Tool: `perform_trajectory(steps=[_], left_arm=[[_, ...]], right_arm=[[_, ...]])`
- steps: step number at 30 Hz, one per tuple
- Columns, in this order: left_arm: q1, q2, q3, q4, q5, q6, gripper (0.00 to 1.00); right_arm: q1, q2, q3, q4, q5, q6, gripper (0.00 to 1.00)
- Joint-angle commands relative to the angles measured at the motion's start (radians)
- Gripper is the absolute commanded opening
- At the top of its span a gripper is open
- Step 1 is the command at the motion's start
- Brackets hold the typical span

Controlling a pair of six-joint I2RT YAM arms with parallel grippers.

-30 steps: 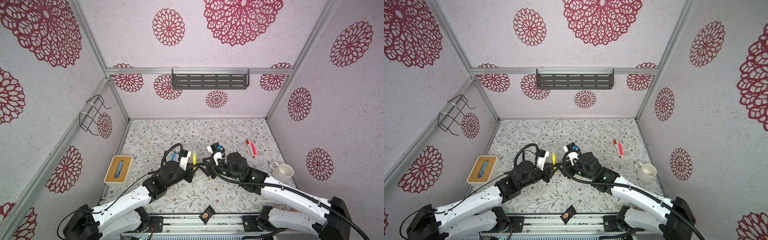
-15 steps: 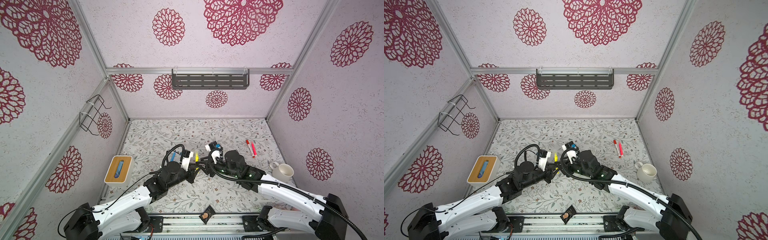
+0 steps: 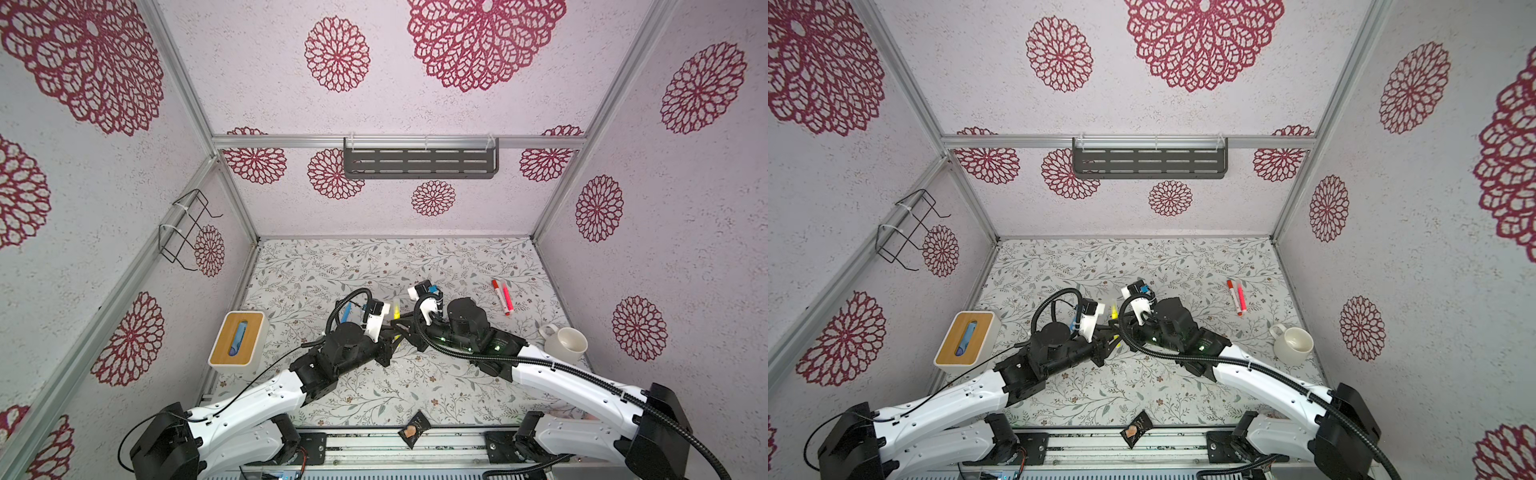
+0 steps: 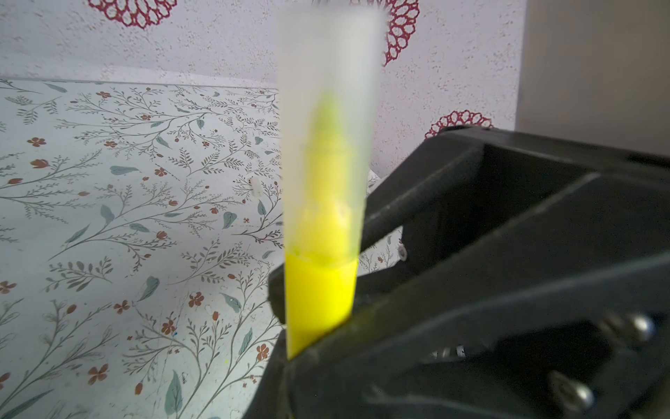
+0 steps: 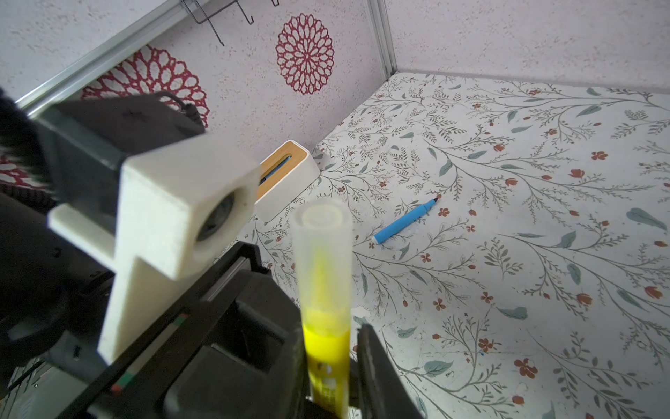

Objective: Insert the pens into the pen caps

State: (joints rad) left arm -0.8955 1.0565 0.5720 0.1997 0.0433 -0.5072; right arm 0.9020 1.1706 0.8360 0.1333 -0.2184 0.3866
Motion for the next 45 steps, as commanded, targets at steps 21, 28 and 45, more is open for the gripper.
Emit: perform_trajectory(steps=[21,28,45], left_arm=[[-0.020,-0.005,0.020,0.037,0.010,-0.003,0.32],[-0.020,-0.055,0.007,-0.006,-0.078,-0.008,0.42],[-0.019,-0.116,-0.007,-0.132,-0.236,-0.024,0.43]], right_arm=[[-0.008,-0.036,0.005,0.019,0.019,0.021,0.03],[-0.027,-0.074,0.017,-0.061,0.102,0.023,0.02],[-0.295,-0.055,0.089,-0.428,0.240,0.009,0.02]])
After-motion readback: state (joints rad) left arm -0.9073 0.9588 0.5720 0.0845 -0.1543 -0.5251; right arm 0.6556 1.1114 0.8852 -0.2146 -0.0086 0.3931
